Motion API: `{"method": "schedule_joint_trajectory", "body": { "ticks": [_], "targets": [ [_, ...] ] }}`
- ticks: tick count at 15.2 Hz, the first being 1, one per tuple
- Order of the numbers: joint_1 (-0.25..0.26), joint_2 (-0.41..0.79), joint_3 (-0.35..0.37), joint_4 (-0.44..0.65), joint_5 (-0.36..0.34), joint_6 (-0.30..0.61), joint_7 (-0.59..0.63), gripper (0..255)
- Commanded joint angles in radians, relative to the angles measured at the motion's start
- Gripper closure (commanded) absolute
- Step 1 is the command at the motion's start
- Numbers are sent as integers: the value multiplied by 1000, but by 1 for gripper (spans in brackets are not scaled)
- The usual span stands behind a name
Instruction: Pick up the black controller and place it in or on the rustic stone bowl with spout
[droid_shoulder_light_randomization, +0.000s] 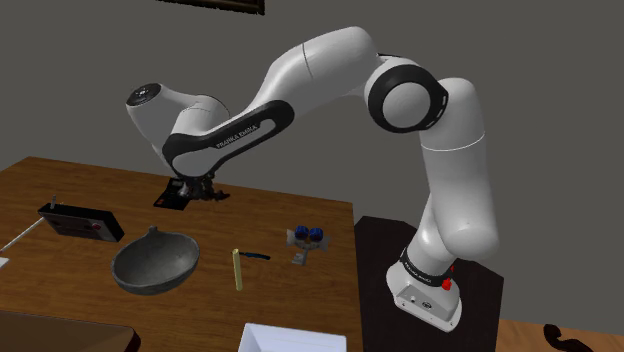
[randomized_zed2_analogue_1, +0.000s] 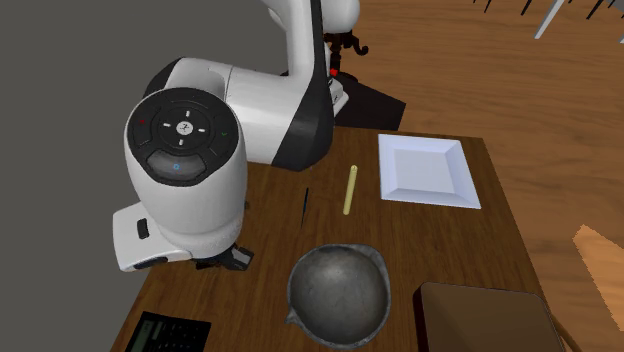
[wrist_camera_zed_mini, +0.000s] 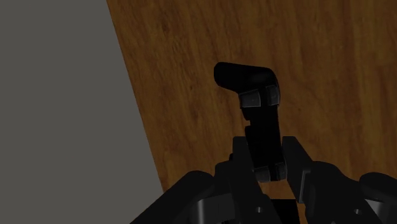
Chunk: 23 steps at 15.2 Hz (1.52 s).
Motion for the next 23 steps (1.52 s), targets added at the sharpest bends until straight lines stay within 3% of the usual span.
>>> {"method": "schedule_joint_trajectory", "body": {
  "ticks": [1, 20, 23],
  "targets": [
    [1, -11, 2, 11, 5, -21, -6, 255],
    [5, -80, 13, 151, 35, -220, -69, 255],
    [54, -52, 30, 202, 33, -260, -17, 255]
  ]
}}
